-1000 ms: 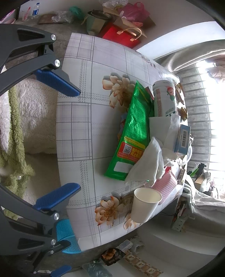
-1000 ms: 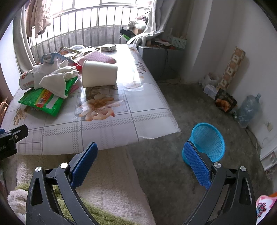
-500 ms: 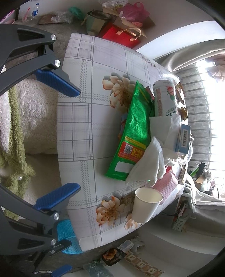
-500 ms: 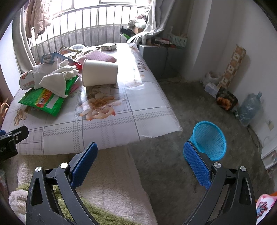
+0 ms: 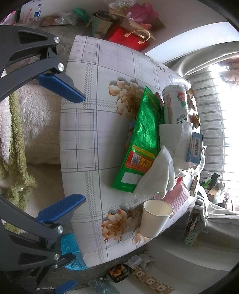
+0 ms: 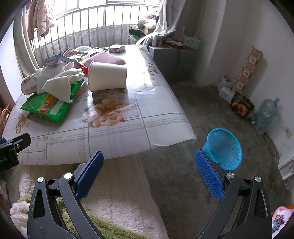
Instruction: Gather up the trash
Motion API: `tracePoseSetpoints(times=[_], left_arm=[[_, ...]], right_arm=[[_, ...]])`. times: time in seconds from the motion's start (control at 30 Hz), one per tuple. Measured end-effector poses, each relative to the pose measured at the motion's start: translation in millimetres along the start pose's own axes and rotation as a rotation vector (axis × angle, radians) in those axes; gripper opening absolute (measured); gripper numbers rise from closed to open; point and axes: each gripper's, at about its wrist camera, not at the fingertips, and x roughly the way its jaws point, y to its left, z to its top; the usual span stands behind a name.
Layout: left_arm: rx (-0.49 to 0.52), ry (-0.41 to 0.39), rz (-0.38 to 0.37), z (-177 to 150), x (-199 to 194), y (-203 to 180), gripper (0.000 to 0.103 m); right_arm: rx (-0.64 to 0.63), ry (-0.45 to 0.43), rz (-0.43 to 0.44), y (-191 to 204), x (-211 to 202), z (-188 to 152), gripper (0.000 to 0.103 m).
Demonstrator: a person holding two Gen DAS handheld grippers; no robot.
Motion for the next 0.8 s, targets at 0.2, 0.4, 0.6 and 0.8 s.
tracePoseSetpoints(times=[0.2, 0.4, 0.6, 0.8], left_arm=[[0.0, 0.0, -0.001, -0.1, 0.4, 0.9, 0.097], [0.001, 0.002, -0.001, 0.1, 0.5, 0.8, 0.097], [0.004, 0.002, 0.0, -1.1, 2.3, 3.2, 0.097], [0.003, -0.001, 0.002, -3.7, 2.3, 5.5, 0.097]], right_arm=[[0.002, 0.001, 0.001, 0.0, 0.3, 0.1, 0.095], [0.002, 0.004, 0.002, 0.1, 0.4, 0.7, 0.095], [0.006, 0.006, 0.003, 0.4, 1.2, 0.3, 0.095], [0.006, 0.006, 0.004, 0.1, 1.6, 0.5, 0.095]])
